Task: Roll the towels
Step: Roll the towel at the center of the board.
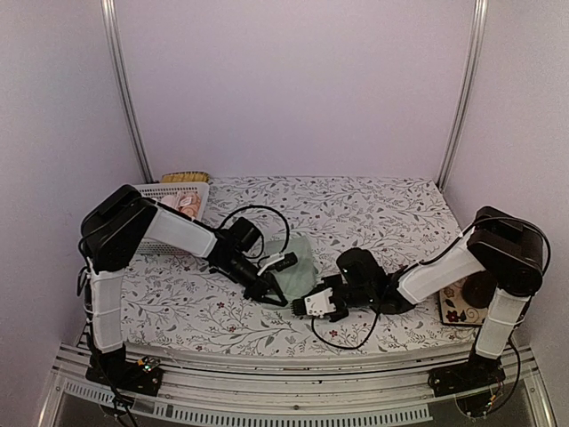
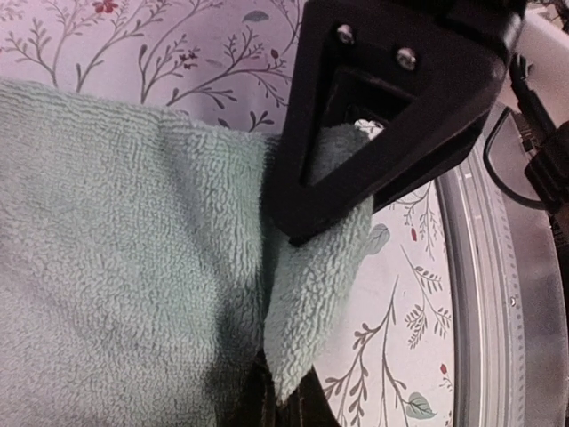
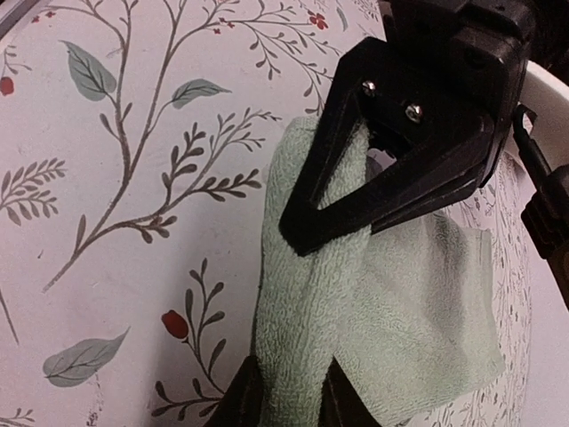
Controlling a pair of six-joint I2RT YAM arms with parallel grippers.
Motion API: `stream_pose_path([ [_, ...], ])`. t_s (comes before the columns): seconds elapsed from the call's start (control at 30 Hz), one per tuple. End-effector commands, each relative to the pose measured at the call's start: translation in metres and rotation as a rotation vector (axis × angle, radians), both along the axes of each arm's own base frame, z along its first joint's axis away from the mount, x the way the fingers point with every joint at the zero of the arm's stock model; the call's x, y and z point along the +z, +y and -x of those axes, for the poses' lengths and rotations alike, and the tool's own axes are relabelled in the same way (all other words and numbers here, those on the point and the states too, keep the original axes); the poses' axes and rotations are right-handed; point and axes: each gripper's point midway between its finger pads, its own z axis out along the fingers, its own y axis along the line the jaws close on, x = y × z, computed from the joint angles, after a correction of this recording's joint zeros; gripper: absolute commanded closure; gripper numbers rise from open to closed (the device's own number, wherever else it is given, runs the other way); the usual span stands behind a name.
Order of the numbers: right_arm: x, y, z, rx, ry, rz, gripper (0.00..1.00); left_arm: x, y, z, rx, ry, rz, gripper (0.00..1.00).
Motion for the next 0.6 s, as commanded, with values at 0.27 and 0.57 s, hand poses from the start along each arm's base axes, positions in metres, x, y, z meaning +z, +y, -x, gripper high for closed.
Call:
stream_pose_path([
  [0.27, 0.008, 0.006, 0.004, -0.073, 0.363, -0.011, 0.98, 0.003, 0.020, 0.004, 0.069, -0.050, -0.051, 0.69],
  [0.57, 0.001, 0.010, 0.013, -0.136, 0.624, 0.015, 0.98, 0.080, 0.037, -0.023, 0.297, -0.457, 0.034, 0.43],
])
